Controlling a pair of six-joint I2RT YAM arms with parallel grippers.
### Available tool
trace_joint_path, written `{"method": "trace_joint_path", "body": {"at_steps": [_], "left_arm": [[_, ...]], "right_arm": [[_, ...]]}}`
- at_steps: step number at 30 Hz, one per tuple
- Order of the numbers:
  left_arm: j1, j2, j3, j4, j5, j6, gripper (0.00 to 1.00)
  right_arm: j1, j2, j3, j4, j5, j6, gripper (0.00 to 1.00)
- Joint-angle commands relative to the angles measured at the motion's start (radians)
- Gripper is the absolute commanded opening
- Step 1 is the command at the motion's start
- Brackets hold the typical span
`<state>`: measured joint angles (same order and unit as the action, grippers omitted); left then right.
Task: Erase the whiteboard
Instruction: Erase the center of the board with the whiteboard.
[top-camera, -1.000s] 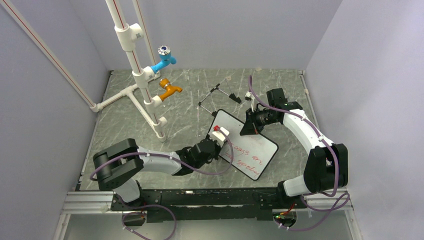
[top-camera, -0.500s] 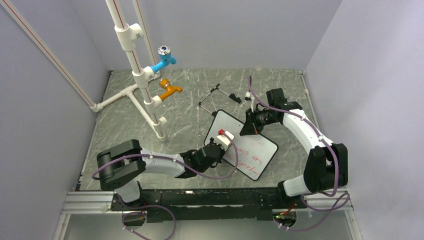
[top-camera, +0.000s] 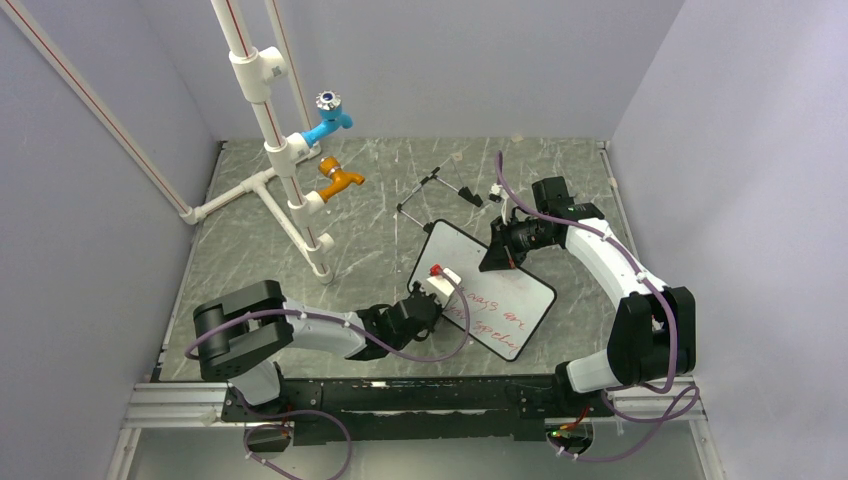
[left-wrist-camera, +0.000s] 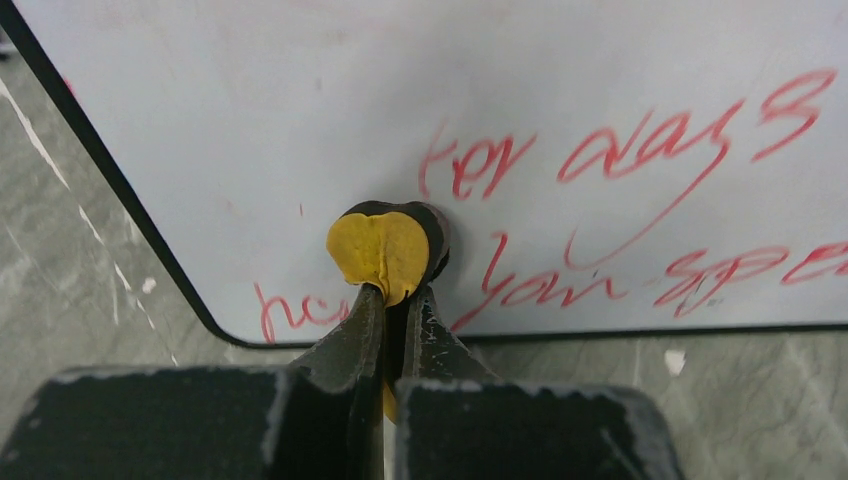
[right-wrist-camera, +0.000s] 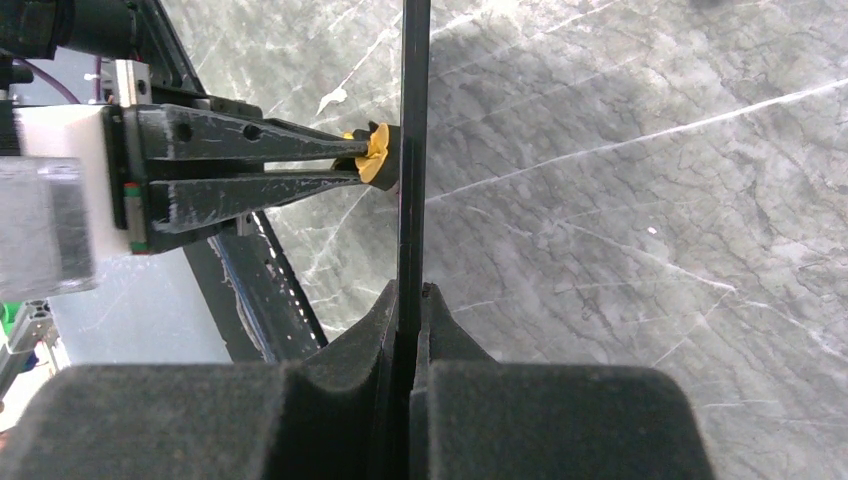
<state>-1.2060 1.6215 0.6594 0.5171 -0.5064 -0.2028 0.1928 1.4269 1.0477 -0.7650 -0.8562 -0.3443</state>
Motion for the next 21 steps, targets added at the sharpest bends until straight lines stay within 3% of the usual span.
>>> {"method": "trace_joint_path", "body": {"at_steps": [1,21], "left_arm": [[-0.014,0.03,-0.059,-0.034,0.043,-0.05,0.0],[-0.019,0.031,0.306,-0.15,-0.017,0.207,0.0]], "right_arm": [[0.031,0.012,-0.013,0.019,-0.041,-0.142,0.0],[0.031,0.005,-0.013,0.016,-0.043,-0.144,0.0]]}}
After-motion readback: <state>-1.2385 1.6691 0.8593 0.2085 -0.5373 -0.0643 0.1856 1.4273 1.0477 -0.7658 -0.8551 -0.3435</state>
